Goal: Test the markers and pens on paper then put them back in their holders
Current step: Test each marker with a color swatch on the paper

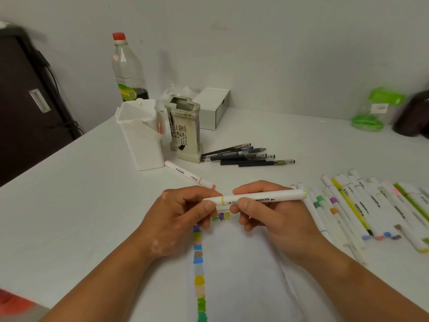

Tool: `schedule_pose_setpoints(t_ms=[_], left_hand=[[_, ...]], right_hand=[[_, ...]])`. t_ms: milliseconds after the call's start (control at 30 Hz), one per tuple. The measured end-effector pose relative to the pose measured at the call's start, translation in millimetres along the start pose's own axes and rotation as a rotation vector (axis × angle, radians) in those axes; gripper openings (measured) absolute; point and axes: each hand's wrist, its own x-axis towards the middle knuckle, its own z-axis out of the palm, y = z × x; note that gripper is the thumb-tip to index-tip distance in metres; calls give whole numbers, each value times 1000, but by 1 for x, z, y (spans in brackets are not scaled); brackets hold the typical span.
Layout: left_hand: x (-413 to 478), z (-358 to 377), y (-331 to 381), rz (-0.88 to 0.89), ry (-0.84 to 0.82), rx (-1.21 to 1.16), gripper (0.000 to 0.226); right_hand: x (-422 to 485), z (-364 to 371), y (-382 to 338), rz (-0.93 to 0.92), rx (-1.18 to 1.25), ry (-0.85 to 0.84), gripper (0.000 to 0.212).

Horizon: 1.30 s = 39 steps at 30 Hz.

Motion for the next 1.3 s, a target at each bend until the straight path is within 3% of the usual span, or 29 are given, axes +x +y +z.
schedule_pose_setpoints(t_ms=[300,433,500,667,767,900,967,1167,1300], left_hand=[[2,-3,-1,48,81,20,25],[4,-14,-6,-1,154,-247,30],[4,-18,-7,-21,137,-322,32],[3,-9,-5,-25,17,-233,21],[2,-7,-2,-42,0,-247,28],[2,-13,-5,-35,148,-106,24],[2,-13,-8,-64,224,-15,17],[3,-11,-12,-79,321,171,4],[4,-16,-15,-103,390,223,7]], right_hand=[[3,0,-1,-36,7,-86,20],[-1,-20,-7,37,164,-251,60],[-3,-24,-10,83,182,-317,62],[-6,-10,-12,109,-359,-217,13],[-10,-4,-12,97,-650,-185,19],[-2,-32,-15,69,-998,214,14],[1,-47,-13,142,-1173,308,14],[6,-61,6,260,-1322,324,27],[7,-59,0,151,-1291,383,19]])
